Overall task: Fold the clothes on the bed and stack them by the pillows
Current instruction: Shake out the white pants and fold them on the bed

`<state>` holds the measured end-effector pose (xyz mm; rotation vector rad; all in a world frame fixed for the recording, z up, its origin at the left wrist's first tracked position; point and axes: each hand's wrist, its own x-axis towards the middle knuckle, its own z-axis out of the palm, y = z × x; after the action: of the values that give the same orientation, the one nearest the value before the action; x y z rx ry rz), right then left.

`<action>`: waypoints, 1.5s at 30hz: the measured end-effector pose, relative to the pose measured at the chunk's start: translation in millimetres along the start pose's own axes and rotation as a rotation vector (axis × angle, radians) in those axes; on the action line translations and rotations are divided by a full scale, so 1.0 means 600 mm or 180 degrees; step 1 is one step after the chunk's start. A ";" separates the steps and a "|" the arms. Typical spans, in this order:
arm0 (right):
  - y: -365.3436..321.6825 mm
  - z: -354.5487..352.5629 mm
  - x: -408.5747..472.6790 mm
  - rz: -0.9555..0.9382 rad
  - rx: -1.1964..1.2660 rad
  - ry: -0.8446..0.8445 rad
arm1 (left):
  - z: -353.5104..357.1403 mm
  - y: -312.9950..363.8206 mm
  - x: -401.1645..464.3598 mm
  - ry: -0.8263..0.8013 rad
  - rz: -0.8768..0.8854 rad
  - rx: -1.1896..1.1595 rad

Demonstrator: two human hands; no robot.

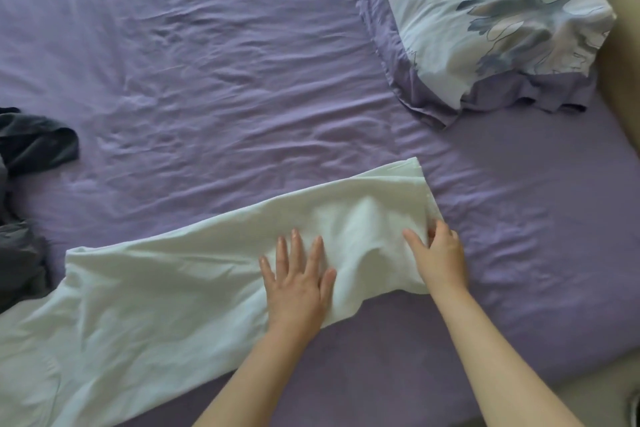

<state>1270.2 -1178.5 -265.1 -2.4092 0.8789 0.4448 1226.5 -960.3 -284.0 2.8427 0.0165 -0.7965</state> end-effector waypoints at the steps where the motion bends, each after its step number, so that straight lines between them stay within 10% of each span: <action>1: 0.000 -0.005 0.006 0.0059 0.0211 -0.0136 | 0.001 0.001 0.004 -0.0020 -0.0004 0.0046; 6: -0.002 -0.038 0.029 -0.0266 0.0773 -0.0570 | -0.016 0.015 0.019 -0.0183 -0.0022 -0.0017; 21: 0.042 -0.045 0.052 -0.1180 -0.0819 -0.0439 | -0.012 0.145 0.087 -0.0210 0.0945 0.0470; 32: 0.076 -0.019 0.044 -0.0774 -0.1038 0.0553 | -0.053 0.201 0.194 0.0081 0.1343 0.0910; 45: 0.009 -0.018 0.092 -0.0773 -0.0334 0.0308 | -0.054 0.209 0.218 -0.0051 0.1565 0.0910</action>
<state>1308.4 -1215.3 -284.3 -2.6112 0.6039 0.2900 1363.0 -1082.6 -301.9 2.8918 -0.8240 -0.7544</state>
